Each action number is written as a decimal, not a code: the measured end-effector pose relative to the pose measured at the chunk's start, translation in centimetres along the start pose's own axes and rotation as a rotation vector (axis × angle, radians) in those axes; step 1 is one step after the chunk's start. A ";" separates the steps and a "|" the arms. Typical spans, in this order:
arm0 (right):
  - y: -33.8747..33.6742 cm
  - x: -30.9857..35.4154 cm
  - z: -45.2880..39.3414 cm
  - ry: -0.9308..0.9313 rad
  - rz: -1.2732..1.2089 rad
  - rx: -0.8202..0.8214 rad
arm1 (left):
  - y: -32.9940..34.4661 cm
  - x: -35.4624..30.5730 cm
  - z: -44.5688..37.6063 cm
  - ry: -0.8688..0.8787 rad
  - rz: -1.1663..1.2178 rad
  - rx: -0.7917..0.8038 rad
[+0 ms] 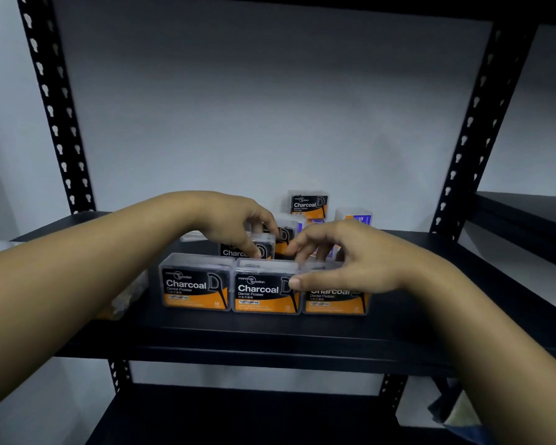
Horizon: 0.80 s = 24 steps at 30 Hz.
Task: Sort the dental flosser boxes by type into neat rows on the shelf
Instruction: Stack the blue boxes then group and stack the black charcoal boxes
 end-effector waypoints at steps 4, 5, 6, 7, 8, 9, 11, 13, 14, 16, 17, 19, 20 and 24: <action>0.8 1.1 -1.2 -0.005 -0.011 0.008 | 0.1 1.3 0.9 -0.056 -0.015 0.024; 1.0 1.3 -1.5 -0.006 -0.001 0.012 | 0.0 1.7 1.1 -0.060 -0.024 0.025; 1.1 1.6 -1.9 -0.007 0.012 0.016 | 0.0 1.9 1.3 -0.060 -0.036 0.024; 1.3 1.8 -2.2 -0.004 0.023 0.020 | -0.1 2.1 1.6 -0.061 -0.048 0.026; 1.4 1.9 -2.4 0.001 0.032 0.027 | -0.1 2.3 1.8 -0.057 -0.054 0.029; 1.6 2.1 -2.7 0.006 0.045 0.036 | -0.1 2.6 2.0 -0.054 -0.053 0.033; 1.9 2.4 -3.1 0.008 0.069 0.060 | 0.0 3.0 2.3 -0.047 -0.035 0.042; 2.2 2.6 -3.4 0.012 0.073 0.089 | 0.0 3.4 2.6 -0.048 -0.016 0.047; 2.2 2.7 -3.5 0.019 0.072 0.103 | 0.0 3.6 2.8 -0.048 -0.013 0.049; 2.2 2.7 -3.7 0.038 0.073 0.128 | 0.0 4.0 2.9 -0.045 -0.002 0.056; 2.2 2.8 -3.8 0.042 0.074 0.139 | 0.0 4.2 3.0 -0.041 0.008 0.059; 2.4 2.7 -4.0 0.048 0.074 0.158 | 0.1 4.2 3.1 -0.027 0.015 0.064; 2.4 2.7 -4.2 0.055 0.070 0.169 | 0.0 4.1 3.2 -0.019 0.017 0.064; 2.1 2.5 -4.6 0.087 -0.022 0.199 | 0.0 3.9 3.3 -0.001 0.019 0.068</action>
Point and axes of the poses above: each hand's wrist, its own z-axis away from the middle knuckle, its own y-axis out of the palm, x = y × z, the point moved 7 cm from there along -z, towards the middle knuckle, and after that the axes turned 12 degrees about -z, right-handed, at the moved point
